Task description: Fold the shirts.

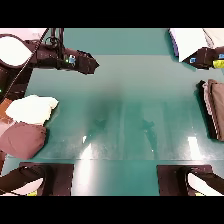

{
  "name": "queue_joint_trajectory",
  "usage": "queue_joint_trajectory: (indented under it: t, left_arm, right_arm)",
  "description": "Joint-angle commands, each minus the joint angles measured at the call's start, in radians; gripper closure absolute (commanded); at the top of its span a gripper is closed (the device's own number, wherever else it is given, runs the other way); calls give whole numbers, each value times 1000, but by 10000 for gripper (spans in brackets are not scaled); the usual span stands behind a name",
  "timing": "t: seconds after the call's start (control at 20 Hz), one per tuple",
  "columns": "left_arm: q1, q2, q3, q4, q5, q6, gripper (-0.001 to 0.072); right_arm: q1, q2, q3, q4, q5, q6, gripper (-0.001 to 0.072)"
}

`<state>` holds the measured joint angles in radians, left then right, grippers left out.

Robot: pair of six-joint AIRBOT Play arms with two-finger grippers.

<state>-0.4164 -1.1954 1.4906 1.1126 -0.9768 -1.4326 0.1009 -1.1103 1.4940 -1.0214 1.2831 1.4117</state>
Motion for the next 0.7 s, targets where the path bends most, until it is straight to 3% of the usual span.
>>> queue_joint_trajectory:
  t: [0.0,0.5,0.65]
  left_arm:
    - [-1,0,0,0,0,0,678]
    - [-1,0,0,-6,0,-2,679]
    - [0,0,0,-27,57,2,679]
  right_arm:
    - [2,1,1,1,0,1,695]
    - [2,0,1,1,0,1,695]
    - [2,0,1,1,0,1,695]
